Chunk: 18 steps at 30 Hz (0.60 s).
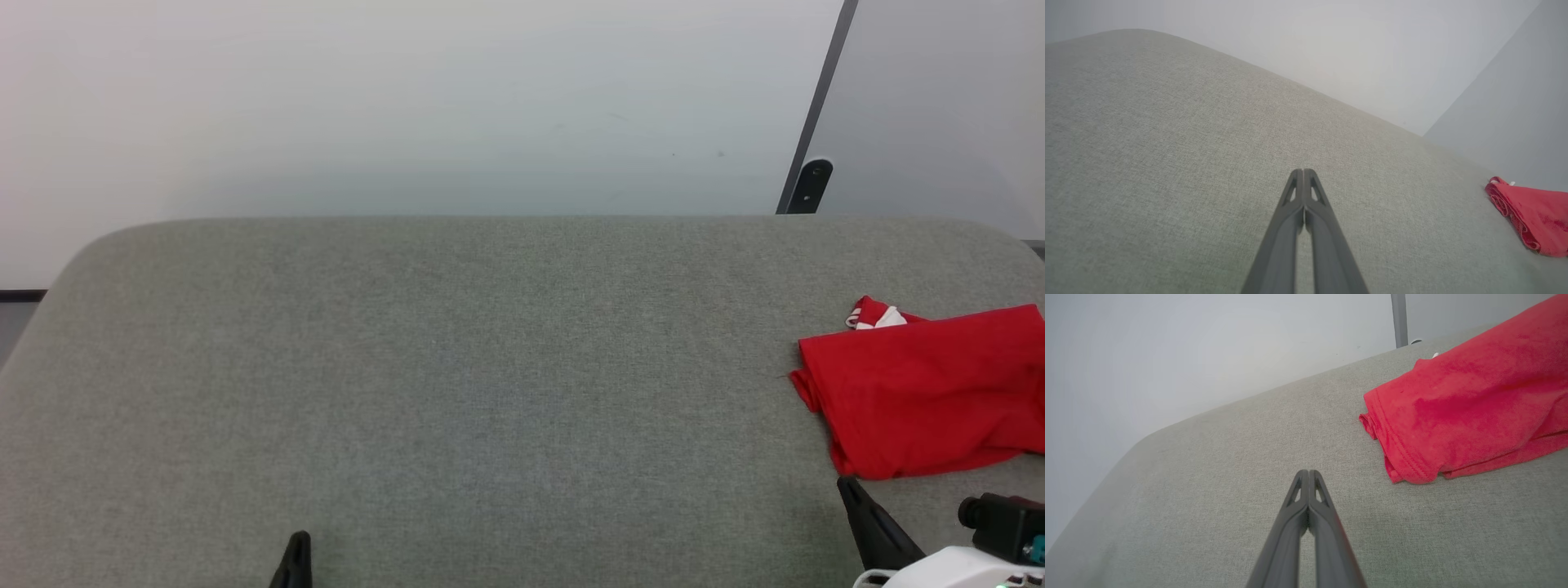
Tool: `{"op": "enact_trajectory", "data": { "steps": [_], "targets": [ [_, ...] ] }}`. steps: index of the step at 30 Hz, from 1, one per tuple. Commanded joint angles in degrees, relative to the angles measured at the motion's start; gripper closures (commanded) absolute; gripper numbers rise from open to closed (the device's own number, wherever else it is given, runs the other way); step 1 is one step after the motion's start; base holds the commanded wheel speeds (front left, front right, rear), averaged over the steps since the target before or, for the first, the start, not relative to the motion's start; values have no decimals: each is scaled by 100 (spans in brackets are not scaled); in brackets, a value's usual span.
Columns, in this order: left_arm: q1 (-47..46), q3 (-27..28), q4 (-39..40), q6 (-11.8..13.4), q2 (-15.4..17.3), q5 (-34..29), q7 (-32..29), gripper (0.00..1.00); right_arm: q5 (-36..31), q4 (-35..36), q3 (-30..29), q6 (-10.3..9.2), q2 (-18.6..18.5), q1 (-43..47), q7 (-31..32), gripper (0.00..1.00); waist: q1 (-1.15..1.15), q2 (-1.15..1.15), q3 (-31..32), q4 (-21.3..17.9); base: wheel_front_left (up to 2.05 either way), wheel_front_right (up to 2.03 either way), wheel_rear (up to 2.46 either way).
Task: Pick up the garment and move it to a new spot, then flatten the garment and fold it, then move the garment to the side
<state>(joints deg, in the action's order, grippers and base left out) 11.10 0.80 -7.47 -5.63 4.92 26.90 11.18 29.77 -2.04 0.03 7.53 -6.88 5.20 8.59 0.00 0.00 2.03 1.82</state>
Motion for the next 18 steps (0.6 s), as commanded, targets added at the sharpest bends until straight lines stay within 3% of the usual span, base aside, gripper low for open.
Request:
{"op": "enact_trajectory", "data": {
  "steps": [1, 18],
  "targets": [
    [-163, 45, 56, -35, 7, 240, -45, 100, 245, 41, -60, 0, 1, -208, -33, 100, 0, 0, -3, -2, 0, 0, 0],
    [-538, 170, -107, -72, -40, 1708, -447, 100, 1647, -241, -198, -1, 95, -441, -78, 100, 0, 0, -37, -30, 0, 0, 0]
  ]
}}
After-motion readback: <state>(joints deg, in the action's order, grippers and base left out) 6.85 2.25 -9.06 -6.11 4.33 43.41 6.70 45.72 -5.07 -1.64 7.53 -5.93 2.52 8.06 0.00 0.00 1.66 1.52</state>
